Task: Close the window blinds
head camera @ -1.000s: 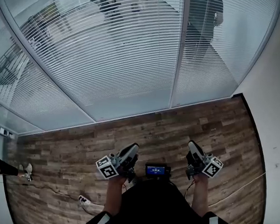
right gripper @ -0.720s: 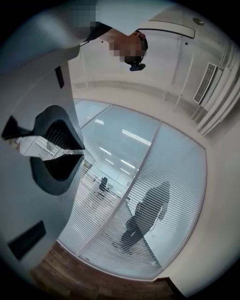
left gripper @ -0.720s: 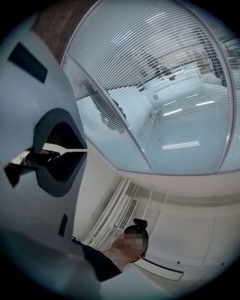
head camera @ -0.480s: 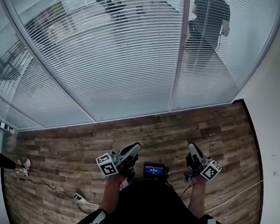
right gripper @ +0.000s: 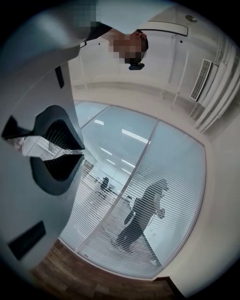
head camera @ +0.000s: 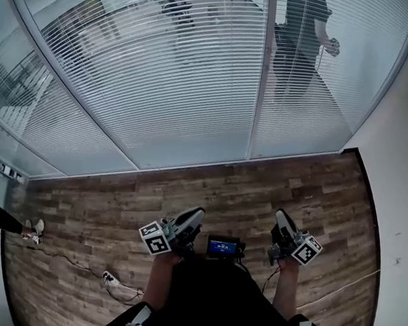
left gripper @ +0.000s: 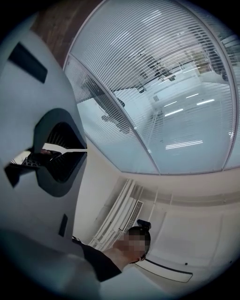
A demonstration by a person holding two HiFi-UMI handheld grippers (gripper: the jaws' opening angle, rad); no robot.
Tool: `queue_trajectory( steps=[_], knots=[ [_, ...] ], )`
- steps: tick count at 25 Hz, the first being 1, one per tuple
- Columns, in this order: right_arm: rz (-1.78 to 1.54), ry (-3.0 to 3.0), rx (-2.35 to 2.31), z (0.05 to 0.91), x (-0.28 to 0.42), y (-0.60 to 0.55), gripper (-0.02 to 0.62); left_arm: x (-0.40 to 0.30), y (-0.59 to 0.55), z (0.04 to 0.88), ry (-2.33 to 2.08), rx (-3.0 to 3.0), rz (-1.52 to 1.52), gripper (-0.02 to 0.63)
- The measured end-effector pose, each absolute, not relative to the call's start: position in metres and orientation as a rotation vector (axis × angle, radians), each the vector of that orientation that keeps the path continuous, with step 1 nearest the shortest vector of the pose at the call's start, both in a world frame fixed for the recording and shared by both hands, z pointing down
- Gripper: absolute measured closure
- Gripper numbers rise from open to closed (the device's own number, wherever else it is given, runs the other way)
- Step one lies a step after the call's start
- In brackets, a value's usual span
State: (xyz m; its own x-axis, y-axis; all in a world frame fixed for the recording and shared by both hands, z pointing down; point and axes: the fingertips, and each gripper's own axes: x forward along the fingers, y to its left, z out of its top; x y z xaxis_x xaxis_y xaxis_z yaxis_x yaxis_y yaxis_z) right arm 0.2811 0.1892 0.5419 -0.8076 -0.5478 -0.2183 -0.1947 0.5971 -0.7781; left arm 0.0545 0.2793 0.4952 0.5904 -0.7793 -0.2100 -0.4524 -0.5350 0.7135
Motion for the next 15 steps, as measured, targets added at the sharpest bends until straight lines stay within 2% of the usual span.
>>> queue_trajectory(
  steps=[15],
  knots=[
    [-1.042, 2.436, -0.597, 0.549, 0.292, 0.181, 0.559, 0.080, 0.256, 0.491, -0.970, 2.222, -0.642, 0.584]
  ],
)
